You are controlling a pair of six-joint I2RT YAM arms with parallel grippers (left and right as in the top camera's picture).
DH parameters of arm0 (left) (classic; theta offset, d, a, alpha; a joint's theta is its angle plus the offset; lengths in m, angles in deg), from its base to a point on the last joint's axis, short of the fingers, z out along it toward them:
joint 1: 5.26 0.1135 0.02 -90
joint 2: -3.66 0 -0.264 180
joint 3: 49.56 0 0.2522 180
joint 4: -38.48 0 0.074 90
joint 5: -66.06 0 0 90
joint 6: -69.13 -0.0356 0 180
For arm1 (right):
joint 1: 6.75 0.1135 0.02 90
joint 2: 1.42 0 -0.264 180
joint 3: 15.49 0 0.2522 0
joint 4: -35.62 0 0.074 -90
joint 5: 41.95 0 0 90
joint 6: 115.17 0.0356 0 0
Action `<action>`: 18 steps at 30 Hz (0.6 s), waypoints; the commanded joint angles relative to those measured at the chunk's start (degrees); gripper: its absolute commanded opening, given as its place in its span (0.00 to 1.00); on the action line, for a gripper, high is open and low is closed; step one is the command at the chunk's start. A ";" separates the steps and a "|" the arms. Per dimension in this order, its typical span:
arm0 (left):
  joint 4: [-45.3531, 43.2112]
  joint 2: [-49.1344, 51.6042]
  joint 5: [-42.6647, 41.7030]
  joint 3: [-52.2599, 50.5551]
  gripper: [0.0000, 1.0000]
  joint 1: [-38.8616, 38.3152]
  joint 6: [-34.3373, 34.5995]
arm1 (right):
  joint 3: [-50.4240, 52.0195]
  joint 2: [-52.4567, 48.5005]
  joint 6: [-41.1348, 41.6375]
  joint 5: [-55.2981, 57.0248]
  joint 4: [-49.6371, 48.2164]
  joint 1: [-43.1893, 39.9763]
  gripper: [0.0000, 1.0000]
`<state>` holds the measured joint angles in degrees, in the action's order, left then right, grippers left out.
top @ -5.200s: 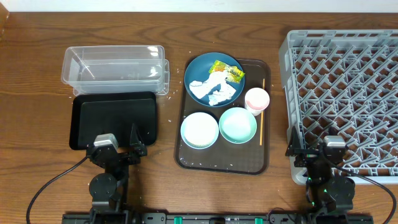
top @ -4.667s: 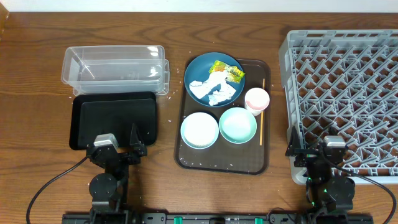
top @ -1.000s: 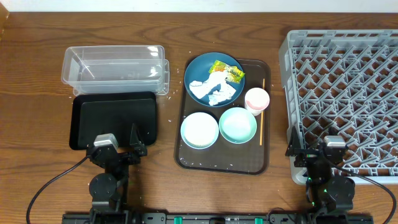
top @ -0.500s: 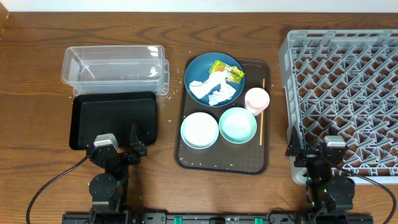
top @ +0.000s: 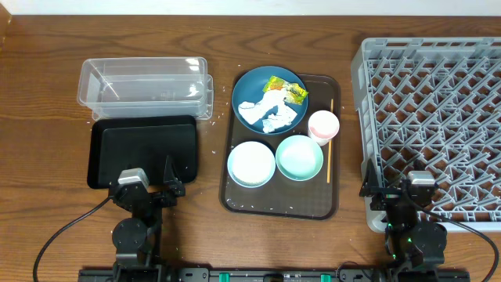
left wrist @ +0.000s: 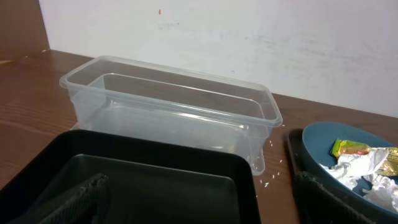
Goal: Sort waste into correct bins and load items into the dishwasher rack
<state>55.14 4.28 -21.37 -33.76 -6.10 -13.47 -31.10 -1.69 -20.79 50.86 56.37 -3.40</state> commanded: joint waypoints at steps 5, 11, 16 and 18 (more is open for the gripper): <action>0.85 -0.28 1.09 -1.81 0.95 0.28 -0.96 | 0.15 -0.11 0.70 0.22 -0.20 0.15 0.99; 0.85 -0.28 -0.13 -1.81 0.95 0.28 -0.92 | 0.15 -0.11 0.83 0.09 -0.48 0.15 0.99; 0.85 -0.28 -0.59 -1.79 0.95 0.28 -0.90 | 0.11 -0.11 1.16 -0.04 -2.05 0.13 0.99; 0.90 -0.11 -0.59 -1.46 0.95 0.28 -0.90 | -0.20 -0.11 1.18 -0.04 -2.08 0.09 0.99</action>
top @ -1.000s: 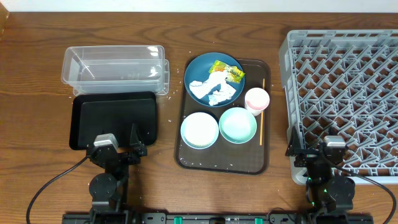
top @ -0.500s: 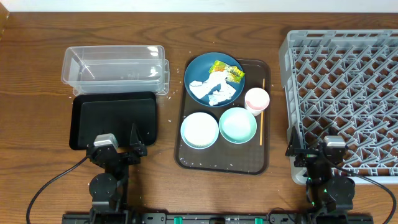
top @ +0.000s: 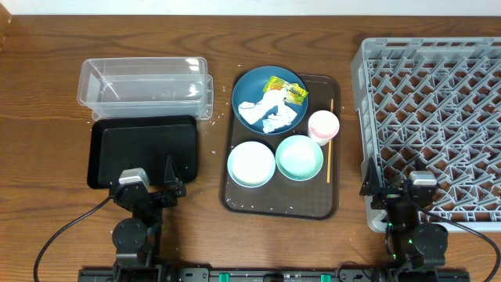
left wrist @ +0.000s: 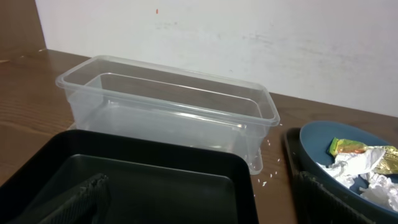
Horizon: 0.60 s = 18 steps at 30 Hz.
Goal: Sort waste into correct bins and load items into the dishwasher rack
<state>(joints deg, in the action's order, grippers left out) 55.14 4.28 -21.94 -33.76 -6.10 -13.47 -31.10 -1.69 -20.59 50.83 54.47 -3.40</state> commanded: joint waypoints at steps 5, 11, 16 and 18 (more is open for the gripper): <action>2.12 3.89 -0.02 2.10 0.95 0.28 -0.90 | -1.79 -0.57 1.16 1.70 -0.04 0.04 0.99; 5.79 15.04 -0.02 10.38 0.95 0.28 -0.90 | -6.16 -6.12 1.16 1.95 0.04 0.04 0.99; 9.46 25.70 -0.04 19.34 0.95 0.28 -0.90 | -13.33 -16.81 1.07 1.95 0.04 0.04 0.99; 12.00 29.14 -0.04 22.80 0.95 0.28 -0.90 | -16.61 -21.59 0.90 1.92 0.07 0.04 0.99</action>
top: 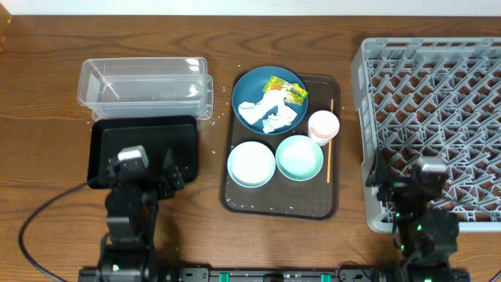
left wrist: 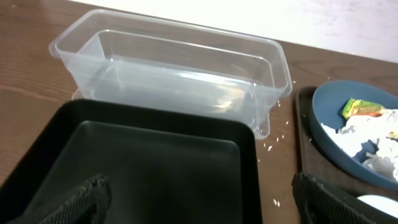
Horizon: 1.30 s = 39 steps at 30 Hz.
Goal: Sort waste into correct bins and load items into the dishwasher rack
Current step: 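Reach the left gripper over the teal plate to the white tissue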
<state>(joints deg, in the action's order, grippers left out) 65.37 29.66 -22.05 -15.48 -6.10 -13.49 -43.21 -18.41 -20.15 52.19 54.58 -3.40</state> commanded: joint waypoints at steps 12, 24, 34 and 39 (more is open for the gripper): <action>20.68 14.29 -1.64 18.14 0.95 0.28 -0.94 | -26.10 -30.73 -3.74 -4.50 12.15 0.04 0.99; 19.67 14.36 -1.95 18.08 0.95 0.28 1.29 | -28.70 -35.15 -3.10 -11.17 11.10 0.02 0.99; 9.68 26.75 -7.58 26.60 0.95 0.11 1.18 | -28.70 -35.15 -0.79 -6.73 13.29 0.04 0.99; 9.68 38.73 -12.41 35.39 0.95 -1.33 -0.68 | -28.70 -35.15 -0.76 -5.86 14.12 0.04 0.99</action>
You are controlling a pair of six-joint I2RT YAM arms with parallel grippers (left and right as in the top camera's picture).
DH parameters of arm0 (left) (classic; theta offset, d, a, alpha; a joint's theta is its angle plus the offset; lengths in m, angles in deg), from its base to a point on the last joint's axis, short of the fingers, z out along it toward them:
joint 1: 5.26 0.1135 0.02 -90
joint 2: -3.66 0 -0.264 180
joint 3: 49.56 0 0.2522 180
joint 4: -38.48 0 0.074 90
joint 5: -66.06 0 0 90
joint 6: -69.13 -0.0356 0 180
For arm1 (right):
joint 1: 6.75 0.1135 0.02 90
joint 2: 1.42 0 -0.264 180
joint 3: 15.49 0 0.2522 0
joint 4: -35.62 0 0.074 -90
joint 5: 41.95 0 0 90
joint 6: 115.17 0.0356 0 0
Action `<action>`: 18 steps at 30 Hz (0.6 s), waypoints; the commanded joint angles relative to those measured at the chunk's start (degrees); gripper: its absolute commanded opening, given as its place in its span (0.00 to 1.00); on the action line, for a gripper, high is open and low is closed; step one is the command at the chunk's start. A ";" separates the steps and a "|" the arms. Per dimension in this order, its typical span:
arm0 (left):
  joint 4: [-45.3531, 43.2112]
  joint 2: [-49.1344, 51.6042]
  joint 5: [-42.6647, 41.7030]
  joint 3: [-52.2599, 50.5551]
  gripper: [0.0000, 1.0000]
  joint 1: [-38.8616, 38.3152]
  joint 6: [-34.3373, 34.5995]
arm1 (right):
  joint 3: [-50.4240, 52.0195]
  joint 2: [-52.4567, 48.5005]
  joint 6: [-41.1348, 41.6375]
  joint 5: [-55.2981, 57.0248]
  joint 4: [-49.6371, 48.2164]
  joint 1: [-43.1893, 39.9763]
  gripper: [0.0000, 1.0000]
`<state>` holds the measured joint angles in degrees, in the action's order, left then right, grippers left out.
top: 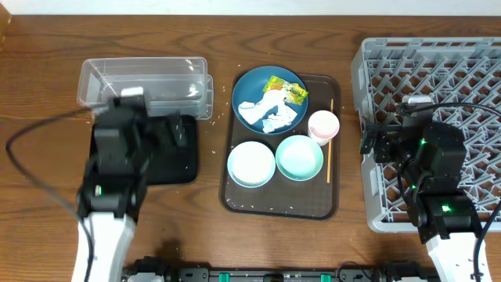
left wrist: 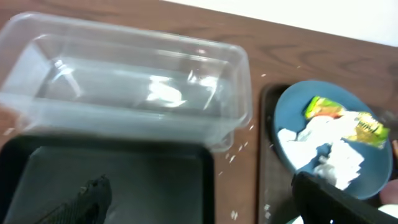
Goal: Sort waste into correct bins and load items into the dishwasher rack
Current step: 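Reach the left gripper over the teal plate to the white tissue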
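The blue plate (top: 270,98) on the brown tray (top: 235,196) holds a yellow wrapper (top: 286,88) and crumpled white paper (top: 266,113). A pink cup (top: 322,125), a white bowl (top: 251,163), a pale green bowl (top: 299,157) and a chopstick (top: 329,141) share the tray. My left gripper (top: 168,133) hangs open over the black bin (top: 188,168). In the left wrist view the gripper (left wrist: 199,208) is wide open and empty, with the plate (left wrist: 292,118) to the right. My right gripper (top: 380,142) hovers at the grey rack's (top: 454,70) left edge and looks open.
A clear plastic bin (top: 145,78) stands behind the black bin, also shown in the left wrist view as the clear bin (left wrist: 124,81). Rice grains lie scattered on the wooden table (top: 211,125) between the bins and the tray.
Both arms have reached further from the table's front edge. The left gripper was over the black bin's front and is now over its back half; the right one is now deeper over the rack.
Both arms sat low at the front edge, grippers open, for the first two moments. Then each was raised and further forward. Now the left gripper is above the black bin and the right is at the rack's left side. Nothing on the tray has moved.
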<state>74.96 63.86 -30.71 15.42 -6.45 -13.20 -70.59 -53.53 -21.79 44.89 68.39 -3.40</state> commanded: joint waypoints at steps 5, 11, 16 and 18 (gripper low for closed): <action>0.20 14.84 -4.42 11.96 0.94 -6.12 -6.67 | -1.31 -0.02 0.87 1.44 0.46 0.04 0.99; -2.16 24.09 -4.39 16.98 0.94 -14.10 -13.11 | -1.31 -0.02 0.87 1.42 0.52 0.04 0.99; -7.72 30.42 -4.39 17.27 0.95 -19.06 -13.25 | -1.31 -0.02 0.90 1.40 0.55 0.04 0.99; -10.16 33.20 -4.37 17.27 0.94 -20.85 -13.25 | -1.31 -0.02 0.90 1.40 0.55 0.04 0.99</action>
<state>66.26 94.15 -34.55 31.49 -25.48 -24.81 -70.59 -53.53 -21.71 45.50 68.89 -3.40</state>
